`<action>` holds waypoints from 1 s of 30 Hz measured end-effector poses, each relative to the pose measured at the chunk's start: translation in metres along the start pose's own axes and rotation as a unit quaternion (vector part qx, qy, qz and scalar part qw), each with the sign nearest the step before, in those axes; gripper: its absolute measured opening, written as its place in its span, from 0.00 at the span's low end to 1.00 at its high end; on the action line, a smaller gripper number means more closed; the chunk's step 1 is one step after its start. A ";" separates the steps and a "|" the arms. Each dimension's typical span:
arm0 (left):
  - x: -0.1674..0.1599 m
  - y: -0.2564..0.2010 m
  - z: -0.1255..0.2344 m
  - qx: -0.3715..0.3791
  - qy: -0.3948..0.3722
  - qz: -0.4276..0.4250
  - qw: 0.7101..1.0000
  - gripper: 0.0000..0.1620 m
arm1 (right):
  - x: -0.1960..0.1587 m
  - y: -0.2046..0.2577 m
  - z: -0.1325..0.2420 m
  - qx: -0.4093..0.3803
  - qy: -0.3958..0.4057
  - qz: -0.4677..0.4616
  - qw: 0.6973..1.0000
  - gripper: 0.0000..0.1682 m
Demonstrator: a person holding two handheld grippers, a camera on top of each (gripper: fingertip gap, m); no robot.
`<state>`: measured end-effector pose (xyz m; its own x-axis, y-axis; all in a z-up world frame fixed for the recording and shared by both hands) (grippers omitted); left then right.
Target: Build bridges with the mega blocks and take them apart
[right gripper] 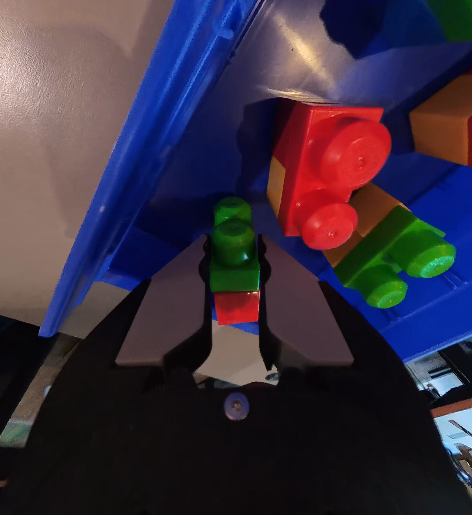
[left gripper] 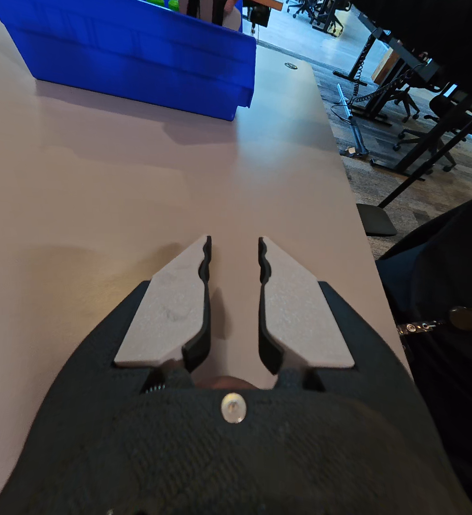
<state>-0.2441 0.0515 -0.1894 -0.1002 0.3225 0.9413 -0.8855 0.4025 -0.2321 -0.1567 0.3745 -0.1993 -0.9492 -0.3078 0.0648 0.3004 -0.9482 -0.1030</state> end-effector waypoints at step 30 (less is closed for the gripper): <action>-0.003 0.003 -0.002 0.008 0.003 0.001 1.000 0.19 | -0.037 -0.001 0.018 0.011 -0.445 -0.062 0.893 0.18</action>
<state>-0.2458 0.0537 -0.1932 -0.0991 0.3278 0.9395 -0.8929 0.3875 -0.2293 -0.1200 0.3850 -0.1834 -0.5292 -0.1305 0.8384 0.2089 -0.9777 -0.0203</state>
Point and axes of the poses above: each gripper's, where its closed fingertips meet, z back along the fingers, x out of its top, y = z × x across the jaws, the point moved 2 cm from there along z, back along the fingers, and after that the axes turned 10 degrees about -y, right-handed, at the moved point
